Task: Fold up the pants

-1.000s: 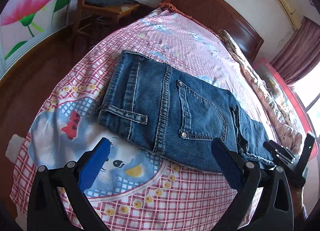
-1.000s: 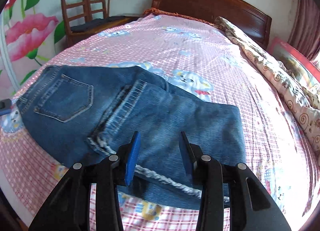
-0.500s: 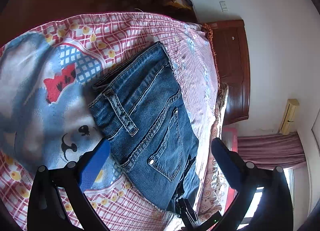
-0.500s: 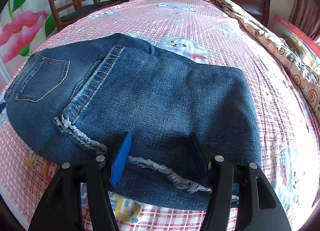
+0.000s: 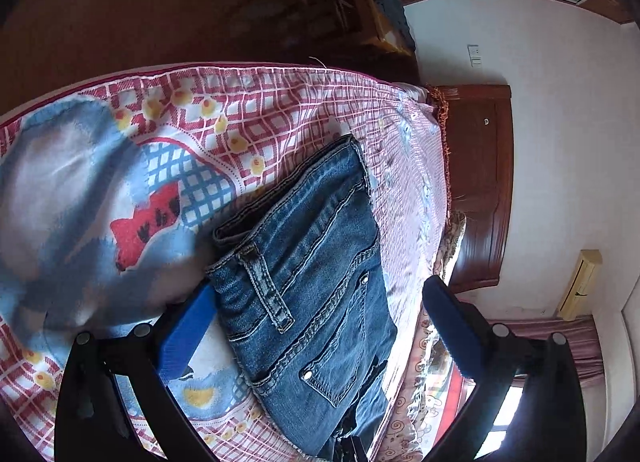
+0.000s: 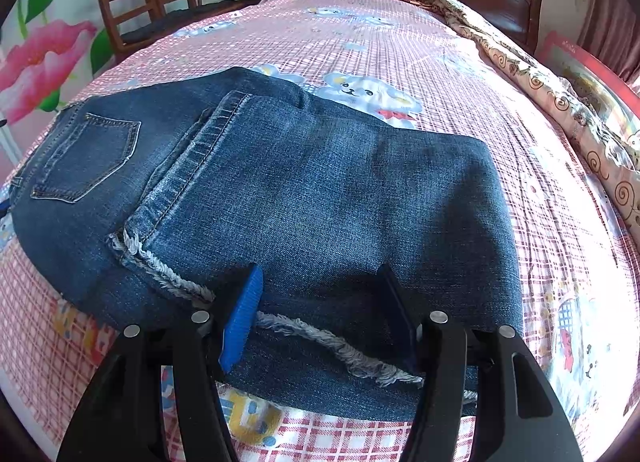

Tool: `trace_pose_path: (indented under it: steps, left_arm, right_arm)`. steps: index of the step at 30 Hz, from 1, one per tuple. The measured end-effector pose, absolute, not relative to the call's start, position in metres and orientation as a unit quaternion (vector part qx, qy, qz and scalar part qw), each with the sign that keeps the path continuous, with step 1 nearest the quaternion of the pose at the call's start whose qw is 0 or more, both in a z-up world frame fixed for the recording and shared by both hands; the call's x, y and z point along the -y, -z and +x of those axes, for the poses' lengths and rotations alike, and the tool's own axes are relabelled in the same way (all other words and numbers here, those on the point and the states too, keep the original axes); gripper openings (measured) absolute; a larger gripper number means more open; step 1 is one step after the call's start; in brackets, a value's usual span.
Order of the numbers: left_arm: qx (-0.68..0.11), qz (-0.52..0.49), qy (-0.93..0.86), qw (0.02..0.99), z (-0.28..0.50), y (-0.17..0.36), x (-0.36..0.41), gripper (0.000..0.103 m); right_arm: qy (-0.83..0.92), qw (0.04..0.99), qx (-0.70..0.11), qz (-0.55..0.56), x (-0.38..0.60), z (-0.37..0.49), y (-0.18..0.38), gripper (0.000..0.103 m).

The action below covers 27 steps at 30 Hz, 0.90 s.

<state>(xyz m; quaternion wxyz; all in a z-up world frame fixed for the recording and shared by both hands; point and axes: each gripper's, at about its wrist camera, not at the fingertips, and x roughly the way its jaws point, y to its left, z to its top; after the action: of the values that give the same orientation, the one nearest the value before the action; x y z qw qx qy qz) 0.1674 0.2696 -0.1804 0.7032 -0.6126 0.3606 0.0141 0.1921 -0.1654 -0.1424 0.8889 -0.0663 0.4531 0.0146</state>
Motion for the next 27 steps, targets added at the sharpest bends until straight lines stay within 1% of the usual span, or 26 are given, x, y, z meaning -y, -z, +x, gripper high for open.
trace_pose_path:
  steps: [6,12,14,15,16,19,23,27]
  left_arm:
    - [-0.361,-0.587,-0.100,0.718,0.174,0.170,-0.255,0.101]
    - [-0.360,-0.572,-0.108,0.730,0.189,0.173,-0.249,0.100]
    - [-0.391,-0.547,-0.123,0.730,0.191,0.175,-0.250,0.054]
    - [-0.397,-0.543,-0.127,0.728,0.188,0.177,-0.253,0.045]
    - [-0.402,-0.545,-0.123,0.725,0.185,0.181,-0.258,0.026]
    - [-0.398,-0.565,-0.087,0.718,0.180,0.188,-0.270,0.021]
    - [-0.388,-0.561,-0.063,0.729,0.179,0.179,-0.271,0.016]
    - [-0.368,-0.547,-0.036,0.751,0.179,0.158,-0.265,0.015]
  right_arm:
    - [-0.018,0.889,-0.453,-0.066,0.166,0.193,0.142,0.058]
    - [-0.021,0.890,-0.452,-0.066,0.167,0.192,0.142,0.058]
    - [-0.024,0.890,-0.452,-0.065,0.168,0.192,0.142,0.058]
    - [-0.025,0.890,-0.452,-0.065,0.168,0.192,0.142,0.058]
    - [-0.025,0.890,-0.451,-0.065,0.168,0.192,0.142,0.058]
    - [-0.026,0.891,-0.449,-0.066,0.168,0.191,0.143,0.058]
    - [-0.028,0.890,-0.451,-0.061,0.170,0.192,0.142,0.058]
    - [-0.034,0.891,-0.450,-0.050,0.173,0.191,0.140,0.059]
